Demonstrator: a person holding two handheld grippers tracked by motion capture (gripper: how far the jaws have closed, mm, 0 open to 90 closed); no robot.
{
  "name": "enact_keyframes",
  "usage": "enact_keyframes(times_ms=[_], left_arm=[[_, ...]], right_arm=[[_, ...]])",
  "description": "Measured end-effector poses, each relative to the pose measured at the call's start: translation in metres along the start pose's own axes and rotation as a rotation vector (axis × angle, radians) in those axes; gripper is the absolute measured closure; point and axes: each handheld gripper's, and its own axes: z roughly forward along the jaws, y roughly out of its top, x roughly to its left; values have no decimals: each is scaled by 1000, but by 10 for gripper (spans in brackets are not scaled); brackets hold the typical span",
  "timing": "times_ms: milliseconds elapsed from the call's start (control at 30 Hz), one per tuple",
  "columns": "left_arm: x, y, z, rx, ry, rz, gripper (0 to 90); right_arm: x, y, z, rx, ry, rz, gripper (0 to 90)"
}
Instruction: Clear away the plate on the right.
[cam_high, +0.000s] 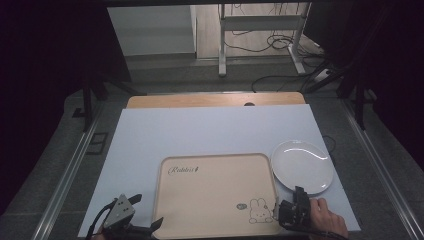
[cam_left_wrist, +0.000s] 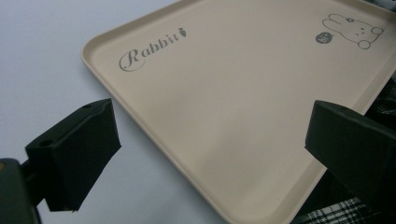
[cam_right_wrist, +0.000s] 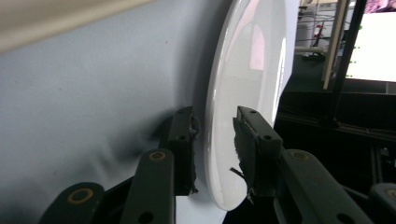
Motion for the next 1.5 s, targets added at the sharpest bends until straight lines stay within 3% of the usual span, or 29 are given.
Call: enact_keyframes(times_ms=[533,600,633,667,1200,1500], left_arm=[[0,0,0,1,1,0,30],[0,0,0,1,1,0,30],[0,0,0,1,1,0,30],[0,0,0,1,1,0,29],[0,0,0,0,0,-2,30],[0,0,0,0,1,-5,30]], right_arm=[[-2,2,19,41,29,-22,837],[-4,2,17,36,-26,-36,868],[-4,2,17,36,-26,-36,868],[-8,1,15,27,-18,8,867],[-13,1,6,9,-93,15,858],[-15,3,1,-11,-107,20,853]])
